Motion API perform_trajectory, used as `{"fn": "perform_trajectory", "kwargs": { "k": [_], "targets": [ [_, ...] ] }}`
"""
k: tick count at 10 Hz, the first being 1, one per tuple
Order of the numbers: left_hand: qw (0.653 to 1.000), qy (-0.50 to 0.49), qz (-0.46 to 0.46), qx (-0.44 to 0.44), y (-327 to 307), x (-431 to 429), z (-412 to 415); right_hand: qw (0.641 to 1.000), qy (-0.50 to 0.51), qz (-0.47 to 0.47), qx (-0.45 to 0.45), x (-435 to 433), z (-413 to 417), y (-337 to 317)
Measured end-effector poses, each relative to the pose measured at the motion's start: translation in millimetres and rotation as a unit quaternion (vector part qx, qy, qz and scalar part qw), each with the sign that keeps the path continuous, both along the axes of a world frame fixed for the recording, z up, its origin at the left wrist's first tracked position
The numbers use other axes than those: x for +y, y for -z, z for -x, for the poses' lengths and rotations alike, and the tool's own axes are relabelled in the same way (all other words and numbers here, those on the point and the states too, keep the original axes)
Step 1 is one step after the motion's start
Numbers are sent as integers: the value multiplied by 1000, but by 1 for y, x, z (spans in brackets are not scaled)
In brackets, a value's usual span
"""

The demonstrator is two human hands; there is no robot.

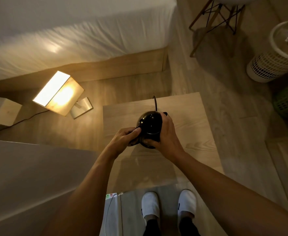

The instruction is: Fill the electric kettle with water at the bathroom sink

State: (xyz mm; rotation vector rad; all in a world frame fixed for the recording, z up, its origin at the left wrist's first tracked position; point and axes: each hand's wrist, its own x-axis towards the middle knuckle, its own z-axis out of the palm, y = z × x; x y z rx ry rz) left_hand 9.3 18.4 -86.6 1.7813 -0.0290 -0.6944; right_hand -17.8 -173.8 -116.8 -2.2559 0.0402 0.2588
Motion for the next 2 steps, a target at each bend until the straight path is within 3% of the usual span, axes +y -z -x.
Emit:
{"fn": "perform_trajectory", "kwargs": {
  "k": [1, 2],
  "targets": [
    [999, 11, -34, 27, -5, 2, -4, 1000, -7, -7, 22, -2, -1, -4],
    [985, -75, -153, -20, -8, 14, 17, 997, 24, -25, 70, -8, 5, -44]
  ]
}}
